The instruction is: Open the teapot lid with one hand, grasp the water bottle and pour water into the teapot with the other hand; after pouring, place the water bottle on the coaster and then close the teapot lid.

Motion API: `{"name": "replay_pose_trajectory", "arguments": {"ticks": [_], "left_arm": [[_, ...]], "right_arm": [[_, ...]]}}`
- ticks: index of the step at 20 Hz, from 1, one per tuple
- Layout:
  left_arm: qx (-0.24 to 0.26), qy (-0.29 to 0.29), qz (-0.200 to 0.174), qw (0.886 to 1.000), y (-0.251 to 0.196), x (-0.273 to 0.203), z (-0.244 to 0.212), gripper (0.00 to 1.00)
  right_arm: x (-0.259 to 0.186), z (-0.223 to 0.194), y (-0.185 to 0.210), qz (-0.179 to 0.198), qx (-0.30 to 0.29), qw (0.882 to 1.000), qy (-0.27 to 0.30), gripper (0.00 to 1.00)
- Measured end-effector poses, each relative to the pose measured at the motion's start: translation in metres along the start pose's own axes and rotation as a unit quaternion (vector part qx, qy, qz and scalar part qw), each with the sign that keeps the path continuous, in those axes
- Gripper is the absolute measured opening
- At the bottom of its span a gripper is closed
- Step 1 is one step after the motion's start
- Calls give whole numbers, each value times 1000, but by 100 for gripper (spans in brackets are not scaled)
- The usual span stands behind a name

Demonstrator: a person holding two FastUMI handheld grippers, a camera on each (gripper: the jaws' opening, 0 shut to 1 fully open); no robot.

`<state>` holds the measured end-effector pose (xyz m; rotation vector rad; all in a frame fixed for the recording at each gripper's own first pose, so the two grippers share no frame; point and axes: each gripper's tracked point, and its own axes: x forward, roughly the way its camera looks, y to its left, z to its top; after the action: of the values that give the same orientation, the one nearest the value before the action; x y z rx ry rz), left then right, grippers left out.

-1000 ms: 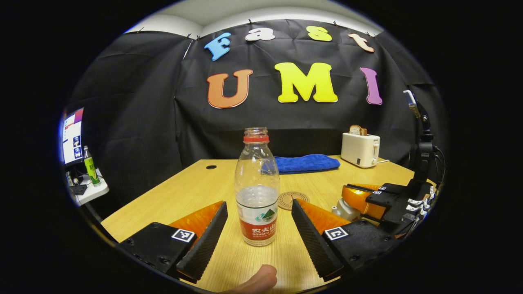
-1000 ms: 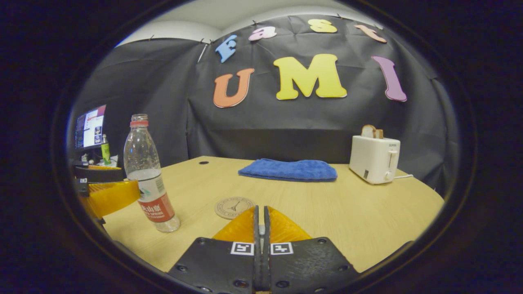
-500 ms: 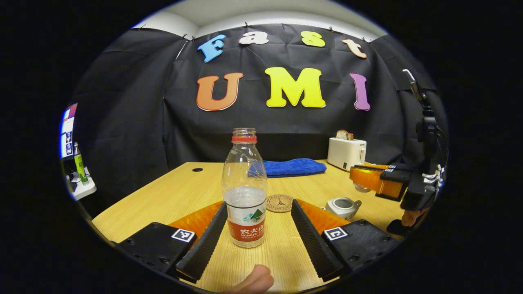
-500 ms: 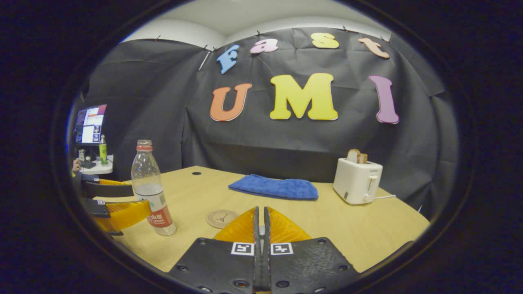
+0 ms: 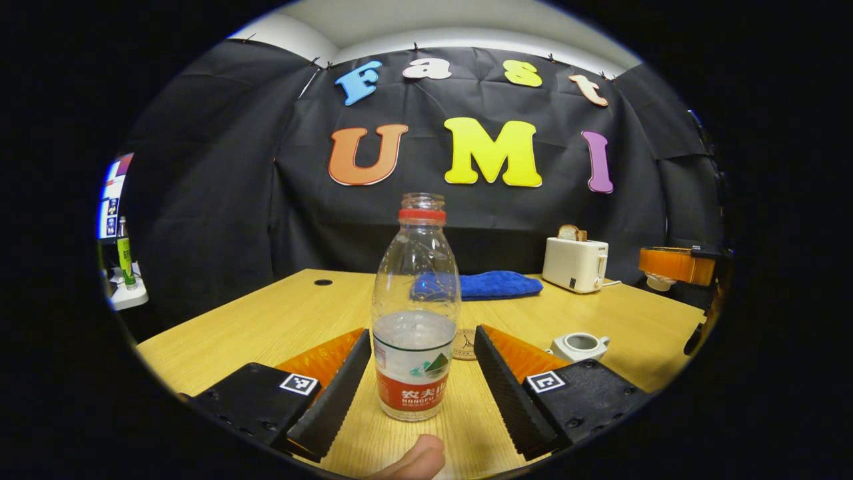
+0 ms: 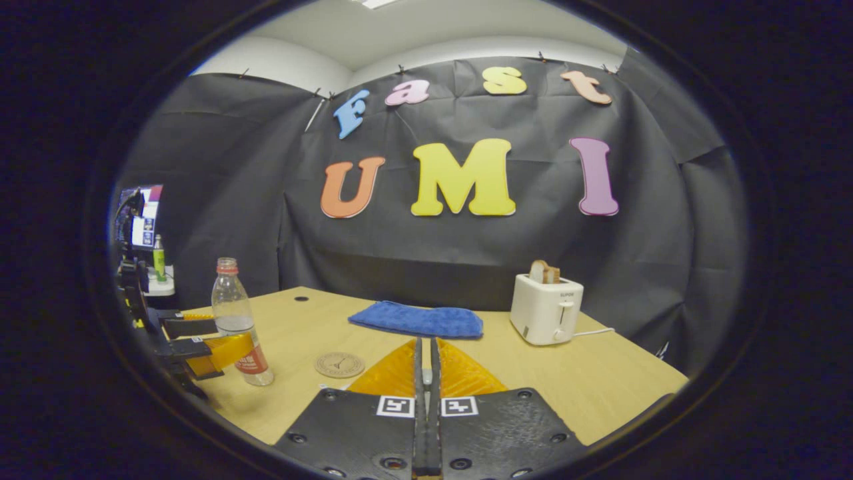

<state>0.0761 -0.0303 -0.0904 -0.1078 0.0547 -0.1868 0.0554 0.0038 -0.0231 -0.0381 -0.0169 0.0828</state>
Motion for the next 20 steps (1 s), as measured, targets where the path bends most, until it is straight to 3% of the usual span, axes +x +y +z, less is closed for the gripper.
{"name": "replay_pose_trajectory", "arguments": {"ticks": [4, 6, 10, 13, 17, 20], "left_arm": [[19, 27, 9, 999, 12, 11, -13, 95], [26, 30, 4, 999, 11, 12, -13, 75], [34, 41, 3, 999, 9, 7, -9, 76], [82, 60, 16, 995, 6, 1, -7, 75], [188, 83, 40, 978, 4, 0, -7, 75], [289, 85, 56, 952, 6, -1, 0, 75]], "right_arm": [[0, 2, -10, -9, 11, 1000, -3, 0], [2, 2, -12, -13, 9, 1000, -3, 0], [1, 1, -11, -12, 8, 1000, 0, 0], [0, 3, -15, -16, 2, 1000, -2, 0], [1, 3, -21, -19, 2, 1000, 1, 0], [4, -2, -25, -22, 2, 1000, 9, 0]]}}
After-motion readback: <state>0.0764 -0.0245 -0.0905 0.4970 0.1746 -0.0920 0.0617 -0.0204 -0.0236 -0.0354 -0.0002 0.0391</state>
